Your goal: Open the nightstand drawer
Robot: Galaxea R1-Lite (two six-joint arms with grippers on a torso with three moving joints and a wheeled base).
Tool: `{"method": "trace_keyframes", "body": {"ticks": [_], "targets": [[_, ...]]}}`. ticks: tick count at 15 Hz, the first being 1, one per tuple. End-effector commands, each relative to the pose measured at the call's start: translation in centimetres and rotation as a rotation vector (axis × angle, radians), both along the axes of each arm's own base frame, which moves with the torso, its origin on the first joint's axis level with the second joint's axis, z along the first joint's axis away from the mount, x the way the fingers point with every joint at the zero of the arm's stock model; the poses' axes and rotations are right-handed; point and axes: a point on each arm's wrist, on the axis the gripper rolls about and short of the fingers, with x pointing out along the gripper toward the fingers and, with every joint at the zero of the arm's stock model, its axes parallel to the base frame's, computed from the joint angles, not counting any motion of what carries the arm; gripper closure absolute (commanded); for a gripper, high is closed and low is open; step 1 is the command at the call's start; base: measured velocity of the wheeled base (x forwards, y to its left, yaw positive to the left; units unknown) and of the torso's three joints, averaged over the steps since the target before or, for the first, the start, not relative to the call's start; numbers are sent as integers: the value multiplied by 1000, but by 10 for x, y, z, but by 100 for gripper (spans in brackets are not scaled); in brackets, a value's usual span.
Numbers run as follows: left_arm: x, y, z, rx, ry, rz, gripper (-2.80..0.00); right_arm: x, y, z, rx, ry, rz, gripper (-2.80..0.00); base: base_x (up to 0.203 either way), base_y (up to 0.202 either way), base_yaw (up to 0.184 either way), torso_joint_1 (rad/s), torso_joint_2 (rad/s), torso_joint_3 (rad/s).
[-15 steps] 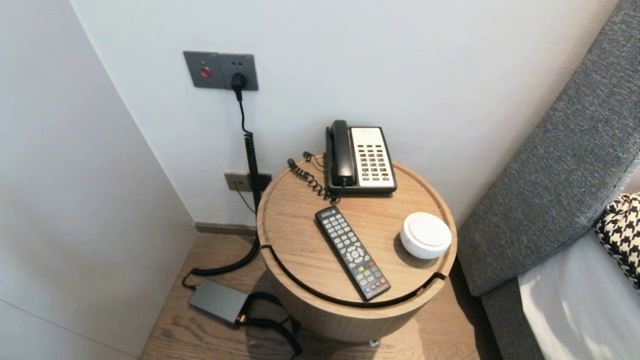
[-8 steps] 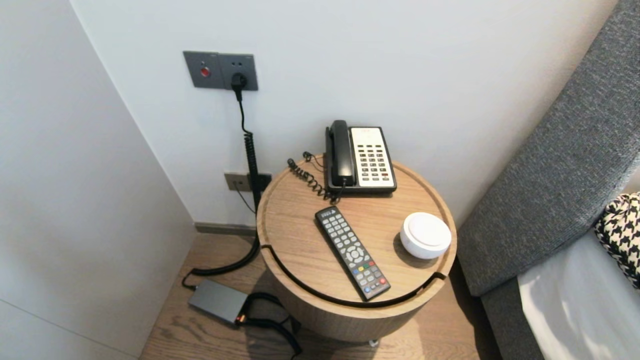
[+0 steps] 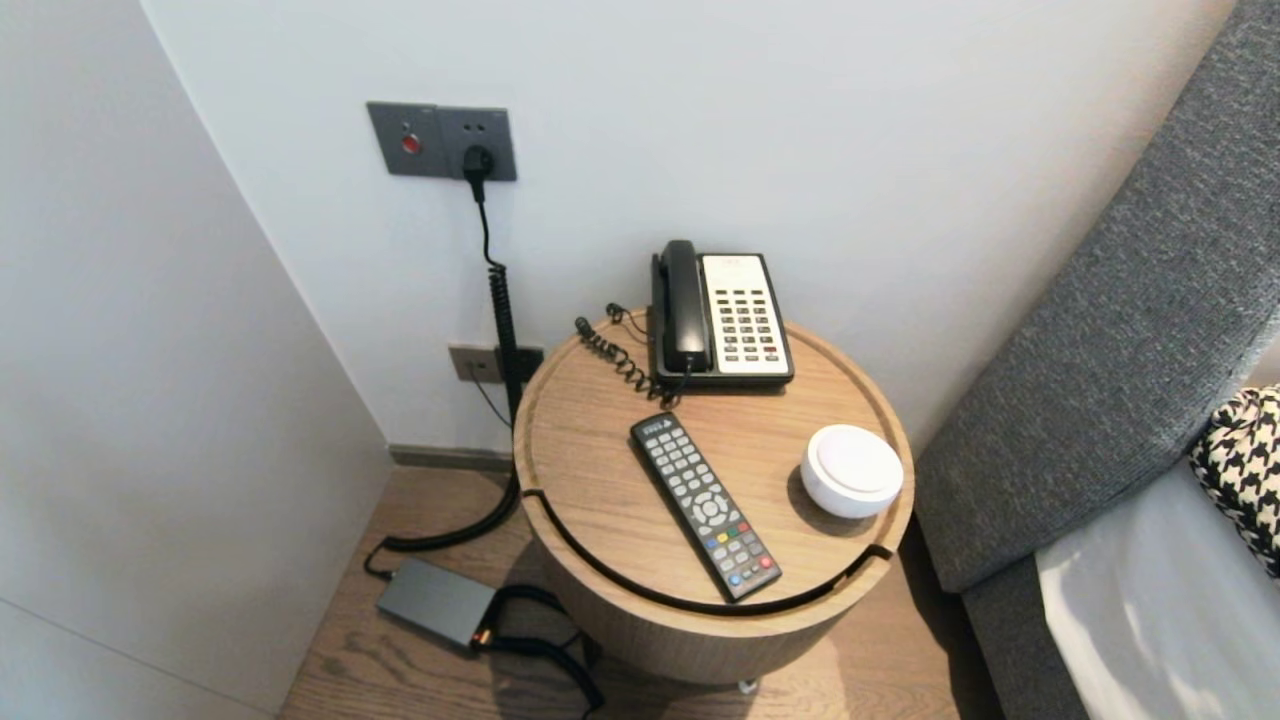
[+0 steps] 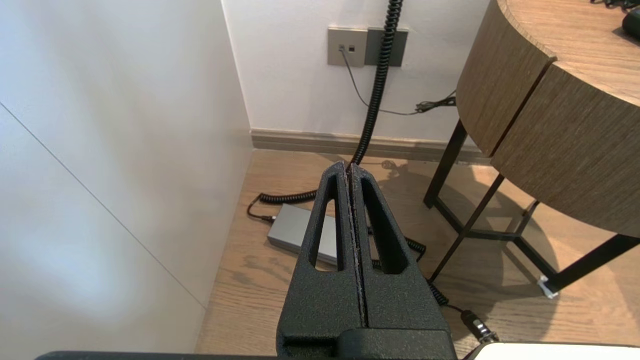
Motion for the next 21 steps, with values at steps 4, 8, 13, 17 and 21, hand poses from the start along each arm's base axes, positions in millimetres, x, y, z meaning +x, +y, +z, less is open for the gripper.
{"method": "trace_keyframes", "body": {"ticks": [4,8,13,17,21], "targets": [[1,0,-3,0,11,0,0,139,46,20,118,486,198,0,0,0,0,0,0,0],[1,0,-3,0,11,0,0,183,107,-13,72,715,295,0,0,0,0,0,0,0],[1,0,-3,0,11,0,0,185,121,-32,38,777,326,0,0,0,0,0,0,0],[1,0,-3,0,11,0,0,201,131,-53,35,767,326,0,0,0,0,0,0,0],[1,0,-3,0,11,0,0,210,134,-59,38,769,320,0,0,0,0,0,0,0]]}}
